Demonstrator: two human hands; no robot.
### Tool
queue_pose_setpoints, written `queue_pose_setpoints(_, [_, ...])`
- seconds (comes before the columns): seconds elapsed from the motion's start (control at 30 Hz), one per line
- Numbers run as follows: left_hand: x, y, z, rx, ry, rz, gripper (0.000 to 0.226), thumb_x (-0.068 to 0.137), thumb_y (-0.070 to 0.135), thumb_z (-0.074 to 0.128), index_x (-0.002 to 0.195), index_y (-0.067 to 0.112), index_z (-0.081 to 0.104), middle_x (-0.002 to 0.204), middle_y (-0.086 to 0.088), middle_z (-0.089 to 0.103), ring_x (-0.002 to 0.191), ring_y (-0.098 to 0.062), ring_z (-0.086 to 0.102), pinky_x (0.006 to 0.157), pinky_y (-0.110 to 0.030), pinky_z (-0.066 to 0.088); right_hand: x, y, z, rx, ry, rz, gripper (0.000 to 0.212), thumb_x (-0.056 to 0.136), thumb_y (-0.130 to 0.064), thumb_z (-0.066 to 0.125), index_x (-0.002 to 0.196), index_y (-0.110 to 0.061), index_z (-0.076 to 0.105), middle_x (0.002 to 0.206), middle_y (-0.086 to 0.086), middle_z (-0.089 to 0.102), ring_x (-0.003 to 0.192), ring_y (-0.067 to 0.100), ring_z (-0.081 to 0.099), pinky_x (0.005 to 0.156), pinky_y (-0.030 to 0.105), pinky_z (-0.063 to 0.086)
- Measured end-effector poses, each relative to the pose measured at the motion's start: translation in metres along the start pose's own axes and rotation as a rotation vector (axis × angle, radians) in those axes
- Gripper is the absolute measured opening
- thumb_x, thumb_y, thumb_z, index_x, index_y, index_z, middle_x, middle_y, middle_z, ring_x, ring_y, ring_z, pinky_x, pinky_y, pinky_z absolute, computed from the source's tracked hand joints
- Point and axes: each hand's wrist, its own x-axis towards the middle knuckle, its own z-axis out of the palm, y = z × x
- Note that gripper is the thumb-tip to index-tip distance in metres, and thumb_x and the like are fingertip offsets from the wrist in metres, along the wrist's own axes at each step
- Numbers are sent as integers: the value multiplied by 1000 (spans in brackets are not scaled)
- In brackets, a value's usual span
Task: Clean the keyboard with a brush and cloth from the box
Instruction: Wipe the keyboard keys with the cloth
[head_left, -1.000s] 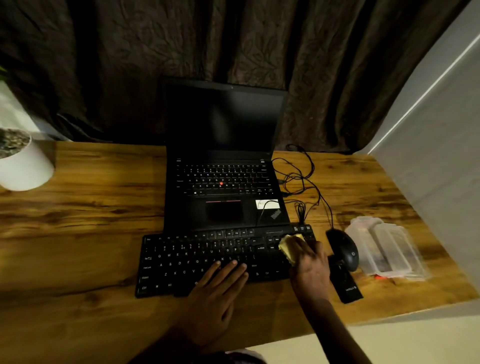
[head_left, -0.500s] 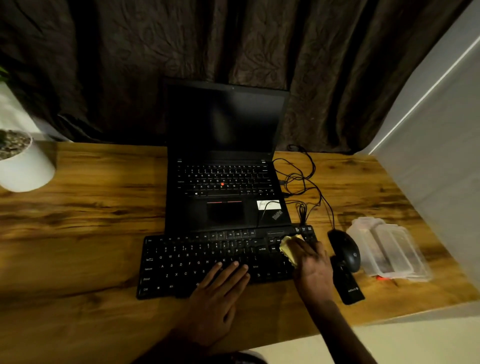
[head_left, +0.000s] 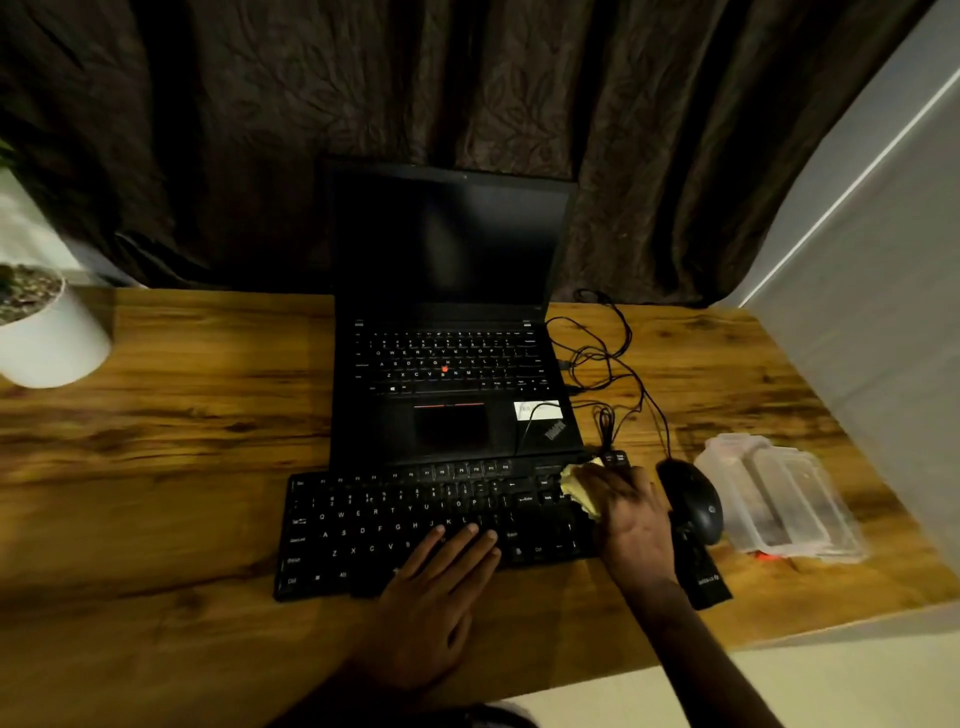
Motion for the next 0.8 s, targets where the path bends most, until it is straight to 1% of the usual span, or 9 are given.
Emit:
queue_pose_setpoints(0.1, [0, -1, 1, 7, -9, 0, 64, 85, 28, 54, 148, 18, 44, 160, 3, 31, 148, -17, 25, 116, -44, 23, 0, 19, -2, -59, 7, 145, 60, 52, 11, 86, 107, -8, 74, 102, 16, 73, 93, 38, 63, 74, 48, 58])
queue_pose_setpoints(0.23, [-1, -2, 3, 17, -16, -2, 64, 87, 31, 52, 149, 19, 42, 160, 2, 30, 149, -16, 24, 116, -44, 22, 6, 30, 0, -83, -66, 312, 44, 63, 8, 82, 105, 0, 72, 103, 23, 70, 100, 38, 58, 85, 50, 54])
queue_pose_setpoints(0.37, [-1, -1, 2, 19, 0, -2, 63, 88, 29, 50, 149, 18, 42, 160, 2, 31, 148, -16, 25, 117, -43, 20, 7, 9, 5, -53, -92, 192, 57, 64, -1, 86, 117, -13, 69, 110, 13, 71, 102, 30, 57, 86, 43, 53])
queue_pose_setpoints(0.43, [-1, -1, 3, 18, 5, 7, 63, 88, 28, 48, 149, 18, 42, 160, 2, 31, 148, -17, 27, 118, -44, 20, 8, 4, 2, -39, -86, 45, 66, 57, -1, 88, 118, -19, 71, 112, 8, 73, 98, 31, 60, 78, 42, 55])
queue_pose_setpoints(0.5, [-1, -2, 4, 24, 10, 17, 62, 87, 27, 47, 148, 17, 43, 159, 1, 33, 146, -18, 30, 117, -44, 21, 13, 7, -6, -67, -101, 41, 63, 56, 0, 86, 115, -18, 73, 112, 8, 73, 96, 34, 61, 76, 41, 55])
queue_pose_setpoints(0.57, [-1, -4, 4, 40, 5, 27, 62, 87, 27, 48, 147, 17, 44, 158, 0, 35, 146, -19, 32, 114, -45, 24, 16, 16, -11, -131, -106, 174, 48, 61, 1, 86, 106, -8, 74, 109, 19, 72, 106, 40, 61, 88, 47, 54])
queue_pose_setpoints(0.63, [0, -5, 6, 56, -12, 39, 62, 87, 29, 48, 147, 16, 43, 158, -1, 35, 145, -20, 33, 112, -45, 26, 19, 24, -8, -165, -143, 274, 40, 76, -6, 79, 115, -5, 70, 122, 21, 67, 127, 40, 50, 109, 45, 40])
queue_pose_setpoints(0.67, [0, -6, 7, 63, -20, 44, 63, 87, 30, 47, 148, 16, 42, 158, -1, 35, 145, -20, 33, 111, -46, 27, 18, 24, -6, -161, -153, 292, 42, 81, -9, 75, 122, -7, 67, 127, 17, 66, 133, 37, 45, 112, 42, 35])
queue_pose_setpoints(0.8, [0, -6, 8, 67, -23, 37, 63, 87, 30, 45, 149, 17, 42, 159, 0, 33, 146, -20, 31, 113, -45, 24, 18, 0, 0, -57, -163, 193, 57, 67, -5, 84, 122, -15, 69, 112, 12, 72, 110, 35, 54, 92, 45, 51])
